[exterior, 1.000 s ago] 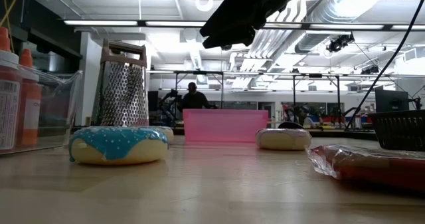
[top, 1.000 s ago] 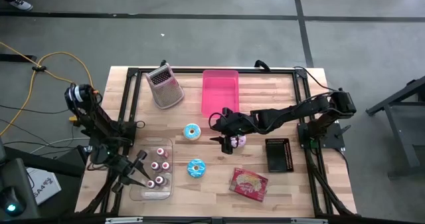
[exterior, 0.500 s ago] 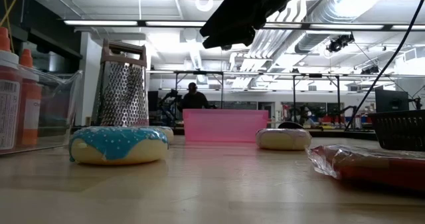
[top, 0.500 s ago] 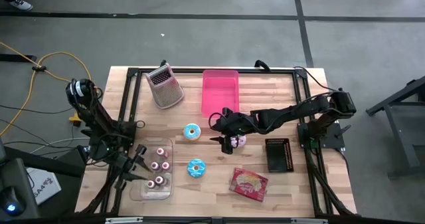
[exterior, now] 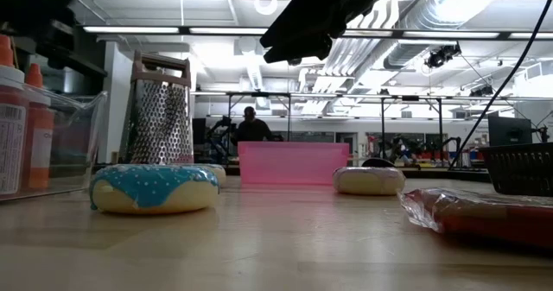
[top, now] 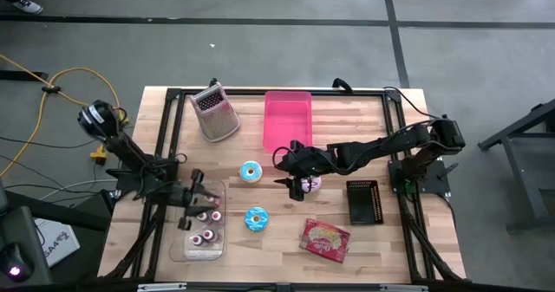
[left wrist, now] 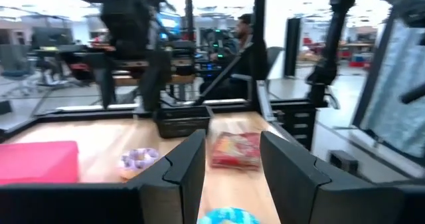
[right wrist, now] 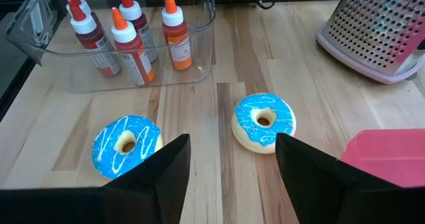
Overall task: Pick & Place Food Item
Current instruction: Put the popcorn bag into the red bin
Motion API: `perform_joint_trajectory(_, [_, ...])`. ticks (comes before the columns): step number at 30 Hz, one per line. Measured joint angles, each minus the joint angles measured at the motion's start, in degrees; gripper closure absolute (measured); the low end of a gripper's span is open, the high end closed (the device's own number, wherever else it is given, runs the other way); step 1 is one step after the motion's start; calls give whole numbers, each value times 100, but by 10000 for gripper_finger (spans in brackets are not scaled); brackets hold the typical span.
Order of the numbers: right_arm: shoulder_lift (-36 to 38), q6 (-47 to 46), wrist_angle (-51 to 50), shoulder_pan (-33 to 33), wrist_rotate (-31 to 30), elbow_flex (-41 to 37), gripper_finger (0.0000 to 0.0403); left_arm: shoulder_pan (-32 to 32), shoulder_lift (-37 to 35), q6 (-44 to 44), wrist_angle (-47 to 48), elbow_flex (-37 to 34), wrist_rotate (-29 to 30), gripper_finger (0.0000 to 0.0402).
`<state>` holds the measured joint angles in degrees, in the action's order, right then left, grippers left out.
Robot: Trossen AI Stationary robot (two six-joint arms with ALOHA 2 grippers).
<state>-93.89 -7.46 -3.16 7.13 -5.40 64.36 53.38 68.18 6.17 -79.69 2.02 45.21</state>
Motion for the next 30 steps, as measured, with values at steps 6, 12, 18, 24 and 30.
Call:
perform_joint_trajectory(6, [0, 0, 0, 1, -1, 0, 195, -1288, 0, -149, 295, 306, -819, 263])
perform_joint_trajectory(12, [0, 0, 0, 1, -1, 0, 195, -2320, 0, -367, 975, 773, -1671, 263])
perform_joint_trajectory(18, [0, 0, 2, 1, -1, 0, 195, -2711, -116, -459, 1565, 938, -1895, 263])
perform_joint_trajectory(24, [0, 0, 42, 1, -1, 0, 195, -3088, -561, -552, 2858, 1291, -2109, 263])
perform_joint_trajectory(30, [0, 0, 42, 1, -1, 0, 195, -3517, -704, -893, 4651, 1934, -3059, 263])
